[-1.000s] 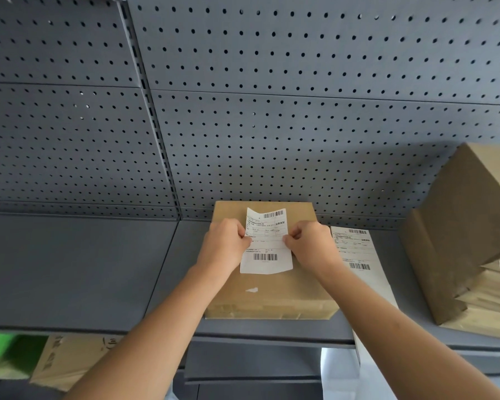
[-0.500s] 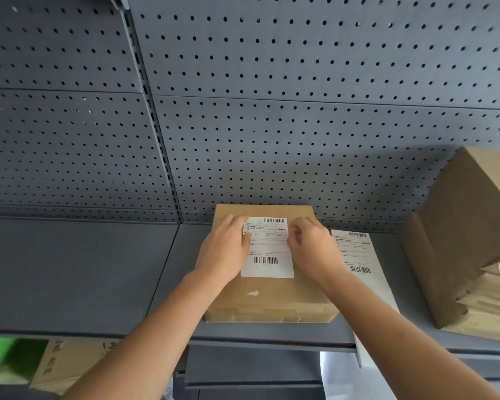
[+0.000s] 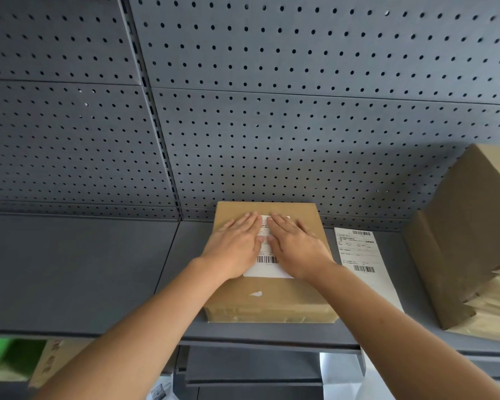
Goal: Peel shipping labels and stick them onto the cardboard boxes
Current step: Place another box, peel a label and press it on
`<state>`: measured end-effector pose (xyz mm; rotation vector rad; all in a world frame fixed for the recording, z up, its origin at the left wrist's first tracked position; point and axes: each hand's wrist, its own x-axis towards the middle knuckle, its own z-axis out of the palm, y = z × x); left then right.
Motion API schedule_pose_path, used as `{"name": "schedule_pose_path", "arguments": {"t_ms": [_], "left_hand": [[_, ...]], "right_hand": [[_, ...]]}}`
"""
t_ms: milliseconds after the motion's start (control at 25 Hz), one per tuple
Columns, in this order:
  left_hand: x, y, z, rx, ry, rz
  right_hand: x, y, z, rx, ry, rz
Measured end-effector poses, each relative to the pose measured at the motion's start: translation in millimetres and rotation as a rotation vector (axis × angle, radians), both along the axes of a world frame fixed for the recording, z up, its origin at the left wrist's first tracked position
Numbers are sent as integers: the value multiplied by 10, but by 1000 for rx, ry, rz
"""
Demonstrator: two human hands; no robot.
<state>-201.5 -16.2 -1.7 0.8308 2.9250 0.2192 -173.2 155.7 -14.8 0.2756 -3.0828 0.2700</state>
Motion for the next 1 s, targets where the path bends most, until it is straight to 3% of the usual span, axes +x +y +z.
{"name": "schedule_pose_path", "arguments": {"t_ms": [320,520,640,1000], "left_hand": [[18,-160,0,-13,-34,49],[234,-156,41,84,-9,6],[373,-100,16,45,-7,-46],[478,-229,23,-30,-9,7]], "right_hand": [[136,296,46,-28,-25,-145],[313,166,103,-120,40,-17],[419,-35,64,-92,-7,67],[575,194,31,-26,-20,-72]]}}
